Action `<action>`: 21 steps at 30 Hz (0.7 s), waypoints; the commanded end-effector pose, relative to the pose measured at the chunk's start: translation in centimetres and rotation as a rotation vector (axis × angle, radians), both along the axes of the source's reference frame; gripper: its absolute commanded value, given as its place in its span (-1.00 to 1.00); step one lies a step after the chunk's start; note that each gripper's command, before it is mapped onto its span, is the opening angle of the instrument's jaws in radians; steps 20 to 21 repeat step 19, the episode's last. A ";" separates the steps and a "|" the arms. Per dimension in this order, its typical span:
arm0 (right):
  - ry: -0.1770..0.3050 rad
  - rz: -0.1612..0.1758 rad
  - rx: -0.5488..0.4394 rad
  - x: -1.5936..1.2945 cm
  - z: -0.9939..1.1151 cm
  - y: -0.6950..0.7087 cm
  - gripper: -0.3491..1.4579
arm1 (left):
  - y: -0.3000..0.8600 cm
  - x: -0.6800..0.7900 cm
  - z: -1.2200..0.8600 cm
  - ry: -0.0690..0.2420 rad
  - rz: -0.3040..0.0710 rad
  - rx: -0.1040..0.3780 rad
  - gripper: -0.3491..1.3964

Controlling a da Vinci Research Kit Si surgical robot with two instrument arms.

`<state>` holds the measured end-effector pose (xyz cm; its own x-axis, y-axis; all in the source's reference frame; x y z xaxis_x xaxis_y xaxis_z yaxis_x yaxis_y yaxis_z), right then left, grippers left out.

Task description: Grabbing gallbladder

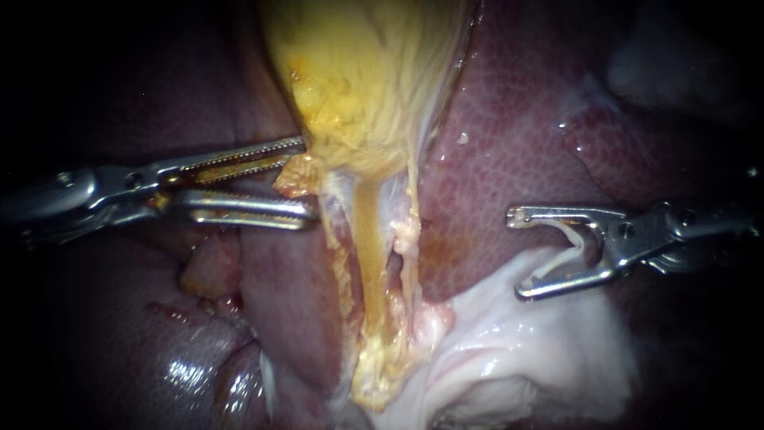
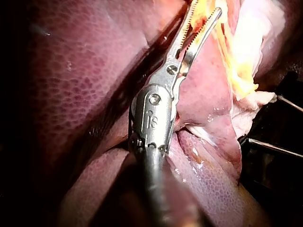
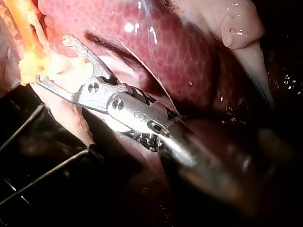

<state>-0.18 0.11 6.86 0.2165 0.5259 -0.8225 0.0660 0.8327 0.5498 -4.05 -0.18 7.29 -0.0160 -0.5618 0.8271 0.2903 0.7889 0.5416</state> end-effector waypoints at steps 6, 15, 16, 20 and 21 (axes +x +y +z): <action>0.000 -0.001 0.000 0.00 -0.01 0.00 0.05 | 0.01 0.07 -0.09 0.029 0.034 0.021 -1.00; 0.000 -0.001 0.000 0.00 -0.01 0.00 0.05 | 0.00 0.06 -0.11 0.035 0.036 0.023 -1.00; 0.000 -0.001 0.000 0.00 -0.01 0.00 0.05 | 0.00 0.06 -0.11 0.035 0.036 0.023 -1.00; 0.000 0.000 0.000 0.00 0.00 0.00 0.05 | 0.00 0.06 -0.12 0.035 0.036 0.023 -1.00; 0.000 0.000 0.000 0.00 0.00 0.00 0.05 | 0.00 0.06 -0.12 0.035 0.036 0.023 -1.00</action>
